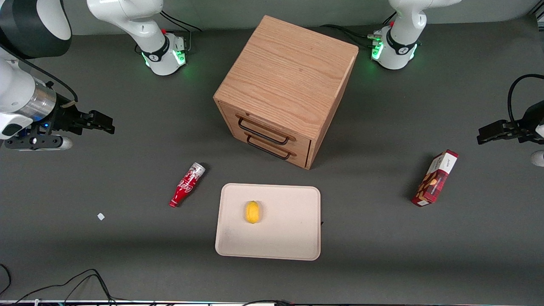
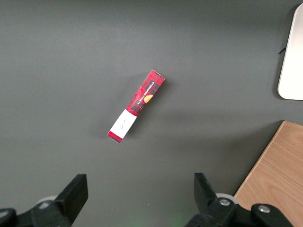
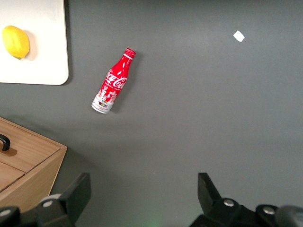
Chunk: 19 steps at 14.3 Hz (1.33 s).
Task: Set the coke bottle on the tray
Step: 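Move the open right gripper over the red Coca-Cola bottle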
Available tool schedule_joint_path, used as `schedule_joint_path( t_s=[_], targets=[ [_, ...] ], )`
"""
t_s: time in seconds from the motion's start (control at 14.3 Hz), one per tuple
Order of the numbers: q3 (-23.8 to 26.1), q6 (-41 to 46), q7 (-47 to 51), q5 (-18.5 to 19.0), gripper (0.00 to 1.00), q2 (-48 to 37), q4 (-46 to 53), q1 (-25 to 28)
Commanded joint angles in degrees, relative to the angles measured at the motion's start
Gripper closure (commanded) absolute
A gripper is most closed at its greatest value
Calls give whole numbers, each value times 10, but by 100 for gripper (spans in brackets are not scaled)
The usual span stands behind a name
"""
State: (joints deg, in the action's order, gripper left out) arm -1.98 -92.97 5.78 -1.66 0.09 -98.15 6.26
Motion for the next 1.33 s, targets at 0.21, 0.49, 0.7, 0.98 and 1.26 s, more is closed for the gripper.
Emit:
schedule_joint_path(
  t_s=[0.21, 0.49, 0.7, 0.98, 1.26],
  targets=[
    [-2, 44, 27, 2, 0, 27, 56, 4],
    [8, 73, 88, -6, 0, 65, 97, 3],
    [12, 61, 131, -4, 0, 99, 99, 12],
    [43, -11, 260, -8, 0, 140, 92, 16],
    [61, -108, 344, -3, 0, 156, 28, 17]
  ],
)
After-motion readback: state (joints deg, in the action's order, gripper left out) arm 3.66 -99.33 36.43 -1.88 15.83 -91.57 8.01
